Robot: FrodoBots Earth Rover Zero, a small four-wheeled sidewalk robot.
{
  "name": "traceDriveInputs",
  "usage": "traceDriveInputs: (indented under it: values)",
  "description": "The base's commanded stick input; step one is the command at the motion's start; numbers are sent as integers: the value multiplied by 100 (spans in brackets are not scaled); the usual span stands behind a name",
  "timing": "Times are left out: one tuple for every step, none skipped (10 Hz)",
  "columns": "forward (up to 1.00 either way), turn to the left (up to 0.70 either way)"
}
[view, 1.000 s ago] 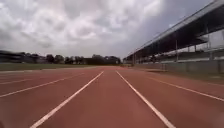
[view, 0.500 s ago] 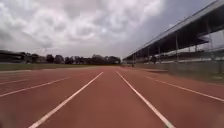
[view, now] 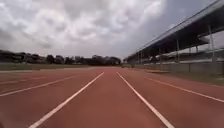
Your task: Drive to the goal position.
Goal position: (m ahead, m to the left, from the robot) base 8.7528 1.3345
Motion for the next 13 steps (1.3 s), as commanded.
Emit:
traceDriveInputs:
  values:
    - [45,0]
    - [45,0]
    - [45,0]
    - [45,0]
    - [45,0]
    - [45,0]
    - [45,0]
    - [45,0]
    - [45,0]
    - [45,0]
    - [45,0]
    - [45,0]
    - [45,0]
